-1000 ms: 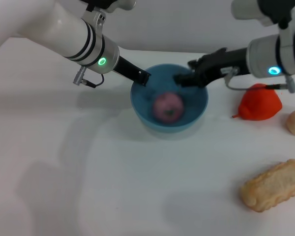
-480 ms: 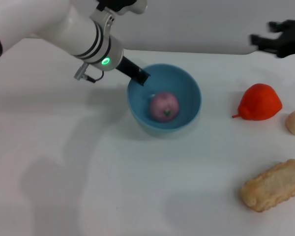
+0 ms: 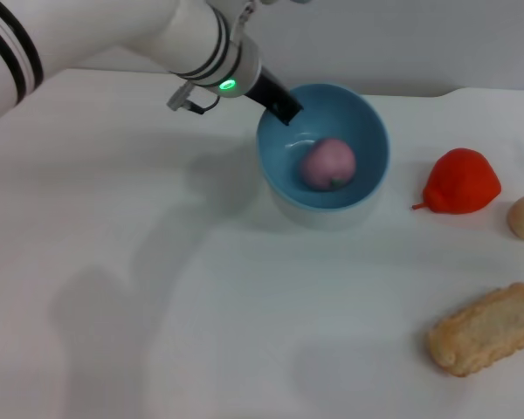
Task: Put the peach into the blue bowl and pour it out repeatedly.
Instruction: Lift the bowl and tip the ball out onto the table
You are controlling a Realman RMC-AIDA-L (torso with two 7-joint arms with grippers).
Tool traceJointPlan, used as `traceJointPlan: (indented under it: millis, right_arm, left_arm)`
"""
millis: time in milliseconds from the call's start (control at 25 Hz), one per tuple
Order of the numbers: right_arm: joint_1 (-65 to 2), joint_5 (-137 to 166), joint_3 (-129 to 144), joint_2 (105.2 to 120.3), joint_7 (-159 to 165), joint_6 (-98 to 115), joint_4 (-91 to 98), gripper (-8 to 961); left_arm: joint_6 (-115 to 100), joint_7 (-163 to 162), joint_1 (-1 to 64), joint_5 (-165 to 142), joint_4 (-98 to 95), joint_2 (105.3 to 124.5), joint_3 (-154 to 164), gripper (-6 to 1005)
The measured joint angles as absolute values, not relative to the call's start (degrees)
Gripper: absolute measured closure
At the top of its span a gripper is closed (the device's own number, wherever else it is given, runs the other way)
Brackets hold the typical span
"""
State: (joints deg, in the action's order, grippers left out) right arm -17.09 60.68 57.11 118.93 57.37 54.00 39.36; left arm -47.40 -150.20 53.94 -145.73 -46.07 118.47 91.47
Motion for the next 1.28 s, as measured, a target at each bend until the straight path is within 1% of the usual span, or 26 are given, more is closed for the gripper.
traceJointPlan:
  millis: [320, 440, 640, 920, 1280]
  right_arm:
    - [-16.2, 56.8, 51.3, 118.92, 53.3, 56.8, 28.4, 354]
    - [-16.1, 56.7, 49.5, 118.84, 53.3, 58.0, 26.7, 353]
    - [-16.0, 56.7, 49.0, 118.81, 53.3, 58.3, 25.6, 353]
    - [-16.0, 56.7, 48.8, 118.76, 53.2, 58.3, 25.5, 354]
    - [-16.3, 56.9, 48.9, 118.66, 53.2, 58.3, 25.3, 354]
  left_arm:
    - [-42.4, -150.5, 54.2, -147.8, -49.0, 118.69, 102.7, 1001]
    - [-40.0, -152.6, 54.0, -153.1, -51.3, 119.0, 109.0, 1001]
    - [-33.6, -158.4, 52.4, -161.3, -56.0, 119.1, 115.2, 1001]
    - [-26.6, -158.4, 51.6, -165.2, -57.5, 119.08, 119.1, 1001]
    - [-11.5, -146.5, 48.4, -165.5, -56.8, 119.09, 121.5, 1000]
